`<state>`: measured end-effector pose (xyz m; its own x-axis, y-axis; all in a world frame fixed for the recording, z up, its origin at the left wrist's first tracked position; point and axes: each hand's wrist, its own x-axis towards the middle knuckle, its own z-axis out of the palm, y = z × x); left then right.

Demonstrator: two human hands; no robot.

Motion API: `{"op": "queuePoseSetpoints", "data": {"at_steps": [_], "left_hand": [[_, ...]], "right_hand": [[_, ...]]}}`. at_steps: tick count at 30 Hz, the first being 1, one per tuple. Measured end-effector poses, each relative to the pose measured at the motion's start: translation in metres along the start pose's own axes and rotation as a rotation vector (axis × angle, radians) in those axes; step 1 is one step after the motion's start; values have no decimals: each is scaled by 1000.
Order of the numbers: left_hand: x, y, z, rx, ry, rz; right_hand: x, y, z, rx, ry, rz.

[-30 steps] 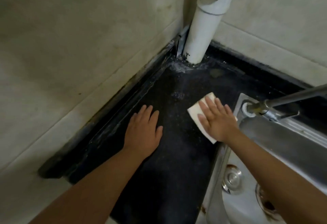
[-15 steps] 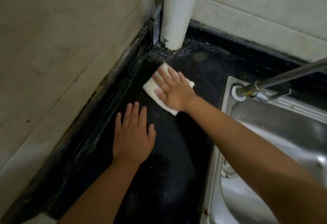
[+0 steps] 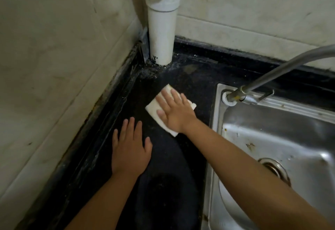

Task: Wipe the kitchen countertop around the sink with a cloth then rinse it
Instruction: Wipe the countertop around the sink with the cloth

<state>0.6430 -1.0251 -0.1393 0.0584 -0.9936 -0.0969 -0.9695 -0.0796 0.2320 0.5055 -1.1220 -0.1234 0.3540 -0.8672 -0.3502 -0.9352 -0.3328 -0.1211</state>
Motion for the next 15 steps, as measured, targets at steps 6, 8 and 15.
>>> {"op": "queuePoseSetpoints", "data": {"at_steps": [6, 8, 15], "left_hand": [[-2, 7, -11, 93, -98, -37], [0, 9, -19, 122, -125, -27], [-1, 43, -32, 132, 16, 90]], "right_hand": [[-82, 21, 10, 200, 181, 59], [-104, 25, 21, 203, 235, 216], [-116, 30, 40, 499, 228, 397]]}}
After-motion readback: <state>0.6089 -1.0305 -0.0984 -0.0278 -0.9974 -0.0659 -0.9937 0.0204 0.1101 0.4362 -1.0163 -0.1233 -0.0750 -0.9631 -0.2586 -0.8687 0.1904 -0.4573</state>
